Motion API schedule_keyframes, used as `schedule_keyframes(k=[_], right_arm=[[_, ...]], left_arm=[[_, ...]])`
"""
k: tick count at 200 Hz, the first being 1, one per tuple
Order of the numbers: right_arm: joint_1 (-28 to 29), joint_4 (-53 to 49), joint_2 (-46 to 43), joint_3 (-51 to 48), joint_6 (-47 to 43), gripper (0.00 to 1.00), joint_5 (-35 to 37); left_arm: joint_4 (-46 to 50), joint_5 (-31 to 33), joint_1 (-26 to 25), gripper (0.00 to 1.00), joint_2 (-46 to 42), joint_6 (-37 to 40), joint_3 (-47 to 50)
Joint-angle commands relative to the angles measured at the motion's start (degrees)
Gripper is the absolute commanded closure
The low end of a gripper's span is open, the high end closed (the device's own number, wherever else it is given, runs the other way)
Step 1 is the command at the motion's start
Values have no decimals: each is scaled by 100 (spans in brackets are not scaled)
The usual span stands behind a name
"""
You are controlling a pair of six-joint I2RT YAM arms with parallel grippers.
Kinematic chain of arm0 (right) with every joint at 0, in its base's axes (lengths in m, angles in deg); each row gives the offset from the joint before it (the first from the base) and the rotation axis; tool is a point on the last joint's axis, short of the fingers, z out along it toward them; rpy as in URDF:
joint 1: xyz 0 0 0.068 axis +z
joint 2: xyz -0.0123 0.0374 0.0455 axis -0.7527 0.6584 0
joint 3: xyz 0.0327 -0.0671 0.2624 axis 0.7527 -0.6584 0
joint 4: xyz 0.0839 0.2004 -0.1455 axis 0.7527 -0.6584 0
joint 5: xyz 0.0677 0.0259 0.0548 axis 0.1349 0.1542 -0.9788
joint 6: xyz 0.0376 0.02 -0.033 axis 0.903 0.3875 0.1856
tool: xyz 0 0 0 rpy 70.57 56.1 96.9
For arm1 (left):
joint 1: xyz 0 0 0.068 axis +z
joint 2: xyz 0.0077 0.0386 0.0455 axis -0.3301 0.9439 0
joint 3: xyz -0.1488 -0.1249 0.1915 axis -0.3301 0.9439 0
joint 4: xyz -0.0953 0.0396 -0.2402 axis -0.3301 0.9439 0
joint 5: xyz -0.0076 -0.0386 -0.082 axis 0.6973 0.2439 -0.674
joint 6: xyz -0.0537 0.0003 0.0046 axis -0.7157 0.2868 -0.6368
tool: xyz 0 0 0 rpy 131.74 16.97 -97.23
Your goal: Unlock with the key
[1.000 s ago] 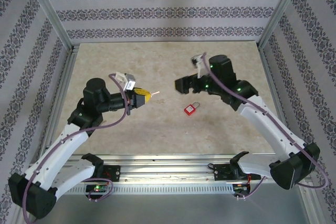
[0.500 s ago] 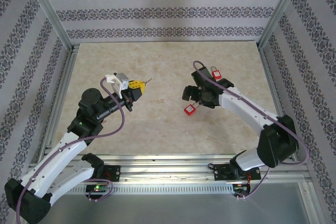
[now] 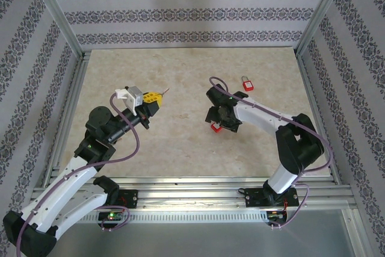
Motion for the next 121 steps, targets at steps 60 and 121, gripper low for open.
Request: schedule_keyframes(k=[60, 121], right_arm=[[-24, 4, 1038, 578, 546, 24, -71], [-23, 157, 1301, 557, 648, 34, -53]], left_arm=[[62, 62, -66, 100, -386, 140, 58], [36, 119, -74, 100, -469, 136, 86]])
